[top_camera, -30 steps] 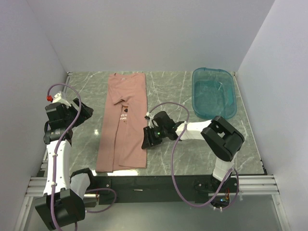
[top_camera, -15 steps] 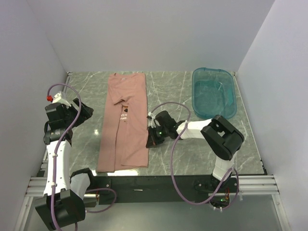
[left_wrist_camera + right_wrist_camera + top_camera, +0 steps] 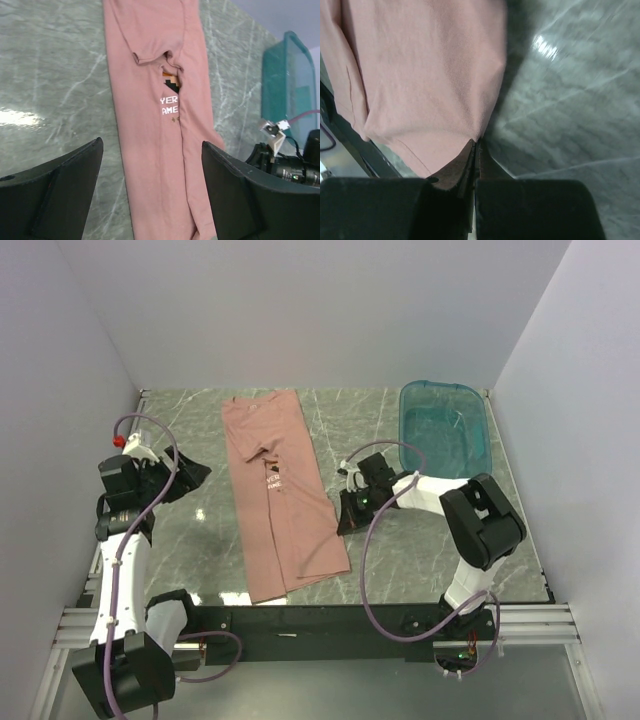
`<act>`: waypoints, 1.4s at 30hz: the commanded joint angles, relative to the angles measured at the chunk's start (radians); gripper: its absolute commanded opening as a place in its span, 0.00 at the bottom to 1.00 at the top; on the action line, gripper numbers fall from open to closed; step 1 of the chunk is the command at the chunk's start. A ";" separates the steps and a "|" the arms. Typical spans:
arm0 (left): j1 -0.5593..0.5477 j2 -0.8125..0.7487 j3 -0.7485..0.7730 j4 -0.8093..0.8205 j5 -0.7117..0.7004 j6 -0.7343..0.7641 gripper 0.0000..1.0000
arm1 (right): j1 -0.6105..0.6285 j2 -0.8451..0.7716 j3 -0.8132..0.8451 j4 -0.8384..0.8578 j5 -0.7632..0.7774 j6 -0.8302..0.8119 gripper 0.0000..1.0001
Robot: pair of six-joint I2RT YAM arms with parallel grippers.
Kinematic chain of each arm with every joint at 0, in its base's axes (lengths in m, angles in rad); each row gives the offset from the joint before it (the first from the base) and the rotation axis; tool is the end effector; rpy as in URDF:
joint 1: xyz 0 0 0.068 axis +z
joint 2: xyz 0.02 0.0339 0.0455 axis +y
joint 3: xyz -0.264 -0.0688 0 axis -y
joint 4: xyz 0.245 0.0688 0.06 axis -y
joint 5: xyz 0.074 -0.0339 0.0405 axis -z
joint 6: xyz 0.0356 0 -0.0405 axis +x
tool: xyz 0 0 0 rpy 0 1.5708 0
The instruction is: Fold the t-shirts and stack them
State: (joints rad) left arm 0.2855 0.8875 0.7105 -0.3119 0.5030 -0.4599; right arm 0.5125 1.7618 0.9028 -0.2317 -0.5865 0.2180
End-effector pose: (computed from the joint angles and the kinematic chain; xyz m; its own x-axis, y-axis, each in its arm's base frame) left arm 0.1947 0.0393 0.2848 -0.4756 -0.5449 -0.6906 -0.0552 0.8020 -0.5947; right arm 0.2722 0.1758 0.1344 -0.8912 -0.2948 -0.3448 -0.4491 0.6804 0.5792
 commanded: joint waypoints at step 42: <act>-0.206 1.504 1.345 -0.153 -0.274 -0.114 0.50 | -0.385 -0.398 0.212 -0.480 -0.351 -0.706 0.60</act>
State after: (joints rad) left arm 0.0837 2.3550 1.9430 -0.3664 0.2268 -0.6067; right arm 0.1562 1.3861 1.1267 -0.7174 -0.8494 -0.4534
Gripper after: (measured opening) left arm 0.501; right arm 0.595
